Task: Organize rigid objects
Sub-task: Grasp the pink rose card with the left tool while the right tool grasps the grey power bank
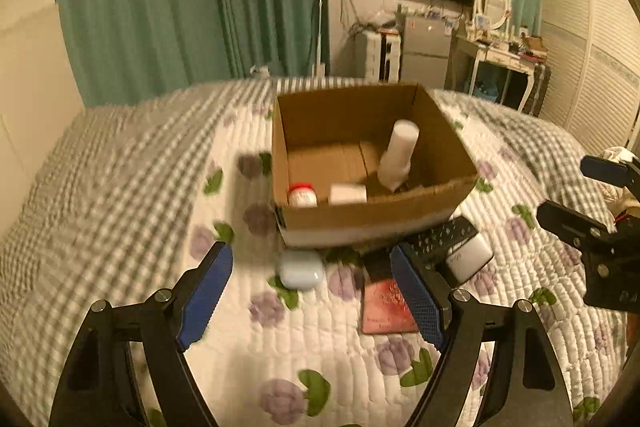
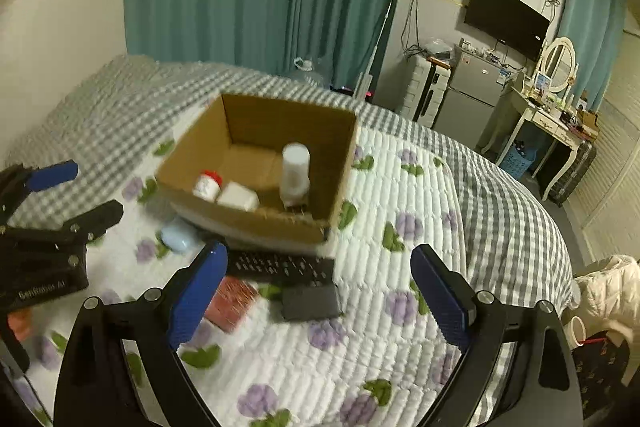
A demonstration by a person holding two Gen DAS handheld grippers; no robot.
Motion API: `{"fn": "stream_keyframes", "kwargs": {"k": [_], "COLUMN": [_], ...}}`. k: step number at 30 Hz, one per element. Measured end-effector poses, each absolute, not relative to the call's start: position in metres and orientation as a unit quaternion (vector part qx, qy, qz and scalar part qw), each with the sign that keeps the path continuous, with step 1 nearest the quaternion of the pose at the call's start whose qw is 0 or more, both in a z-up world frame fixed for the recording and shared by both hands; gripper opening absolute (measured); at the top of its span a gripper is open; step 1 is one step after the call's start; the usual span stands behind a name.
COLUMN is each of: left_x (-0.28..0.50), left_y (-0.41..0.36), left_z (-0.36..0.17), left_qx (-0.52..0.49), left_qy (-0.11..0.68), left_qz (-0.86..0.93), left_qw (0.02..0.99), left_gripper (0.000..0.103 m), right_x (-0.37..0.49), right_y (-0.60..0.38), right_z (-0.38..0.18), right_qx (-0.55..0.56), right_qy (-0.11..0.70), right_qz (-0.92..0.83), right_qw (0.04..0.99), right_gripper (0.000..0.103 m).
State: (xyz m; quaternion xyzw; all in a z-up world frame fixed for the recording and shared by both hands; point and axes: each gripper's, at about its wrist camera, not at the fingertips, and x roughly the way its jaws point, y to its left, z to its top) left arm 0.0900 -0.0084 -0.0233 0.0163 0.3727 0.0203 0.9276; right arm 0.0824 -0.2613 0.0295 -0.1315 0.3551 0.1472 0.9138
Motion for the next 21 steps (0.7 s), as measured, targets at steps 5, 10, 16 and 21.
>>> {"fn": "stream_keyframes", "kwargs": {"k": [5,10,16,21], "left_x": [0.102,0.112,0.125,0.133], "left_y": [-0.017,-0.027,-0.035,-0.037], "left_z": [-0.063,-0.099,-0.138,-0.155], "left_qx": [-0.002,-0.008,-0.011,-0.015], "left_qy": [0.404,0.433,0.468,0.486], "left_qz": [0.022,0.021,0.018,0.021], "left_qw": [0.915,0.901,0.883,0.873], "left_gripper": [0.084,0.084,0.084,0.084], "right_x": [0.092,0.112,0.137,0.155], "right_y": [-0.268,-0.267,-0.260,-0.251], "right_z": [-0.012,-0.070,-0.119,-0.140], "right_qx": [-0.141,-0.168,-0.176,-0.191], "right_qy": [0.392,0.430,0.469,0.485], "right_qz": [0.162,0.174,0.201,0.213], "right_qw": [0.895,0.870,0.842,0.826], "right_gripper": [0.093,0.093,0.093,0.077]}}
